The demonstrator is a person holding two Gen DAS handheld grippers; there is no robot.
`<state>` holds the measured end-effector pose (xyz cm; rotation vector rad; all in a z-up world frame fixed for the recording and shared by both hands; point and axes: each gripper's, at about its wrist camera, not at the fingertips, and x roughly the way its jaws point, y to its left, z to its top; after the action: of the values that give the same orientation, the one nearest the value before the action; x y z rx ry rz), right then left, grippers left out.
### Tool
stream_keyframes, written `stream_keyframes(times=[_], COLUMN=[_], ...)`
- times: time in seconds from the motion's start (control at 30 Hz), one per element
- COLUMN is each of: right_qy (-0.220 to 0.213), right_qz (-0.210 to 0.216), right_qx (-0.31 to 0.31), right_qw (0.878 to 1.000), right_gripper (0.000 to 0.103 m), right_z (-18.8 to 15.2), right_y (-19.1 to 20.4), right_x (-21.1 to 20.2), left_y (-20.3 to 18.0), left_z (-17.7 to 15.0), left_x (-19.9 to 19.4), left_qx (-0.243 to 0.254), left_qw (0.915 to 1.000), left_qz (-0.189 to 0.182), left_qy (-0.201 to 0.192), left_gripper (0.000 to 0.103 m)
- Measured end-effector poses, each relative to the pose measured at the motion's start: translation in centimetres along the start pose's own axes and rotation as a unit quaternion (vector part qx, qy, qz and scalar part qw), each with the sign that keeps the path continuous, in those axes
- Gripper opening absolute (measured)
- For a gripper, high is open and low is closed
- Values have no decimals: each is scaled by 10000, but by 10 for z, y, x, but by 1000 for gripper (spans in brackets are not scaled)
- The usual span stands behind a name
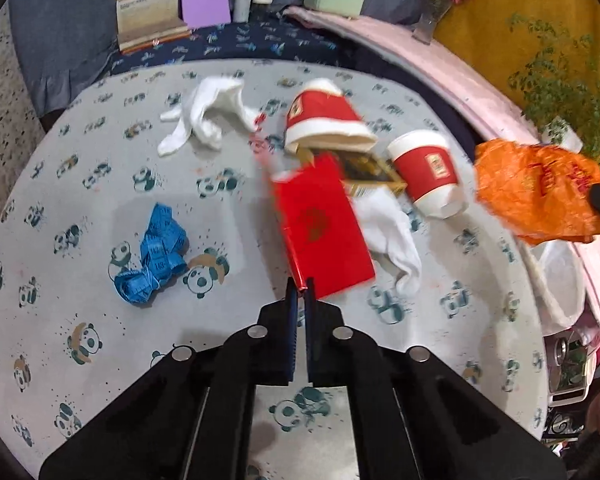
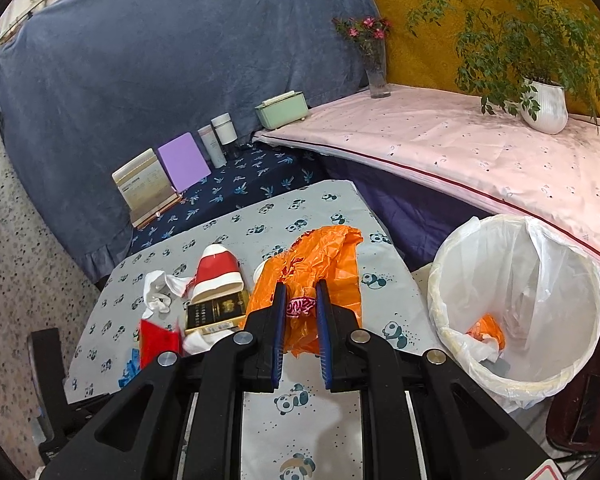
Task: Collect trash
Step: 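Carry the orange bag toward the wastebasket while the left tool grasps the red envelope, then open both tools over the wastebasket to drop the orange bag and red envelope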
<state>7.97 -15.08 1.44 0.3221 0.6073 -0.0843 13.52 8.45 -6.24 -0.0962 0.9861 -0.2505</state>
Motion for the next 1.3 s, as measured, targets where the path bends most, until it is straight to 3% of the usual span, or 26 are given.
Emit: stream_keyframes(times=[0.4, 0.67, 1.03, 1.3], right_qy=[-341, -509, -722, -715], right_qz=[11, -238, -893, -1241], right_qx=[45, 224, 837, 1145], right_qw=[9994, 9982, 9899, 9830], right_gripper=[14, 14, 14, 14], right_z=[9, 13, 13, 6], right_y=[-8, -41, -124, -170], right_x=[-29, -49, -74, -81], left_y=[-51, -119, -221, -274], left_z=[22, 38, 41, 34], left_x=[-51, -55, -25, 4], left_qx=[317, 782, 1513, 1903], left_qw=[9964, 9897, 9740, 9634], left_qz=[-553, -1002, -1647, -1888], left_qy=[-552, -651, -367, -91], left_gripper=[1, 1, 1, 1])
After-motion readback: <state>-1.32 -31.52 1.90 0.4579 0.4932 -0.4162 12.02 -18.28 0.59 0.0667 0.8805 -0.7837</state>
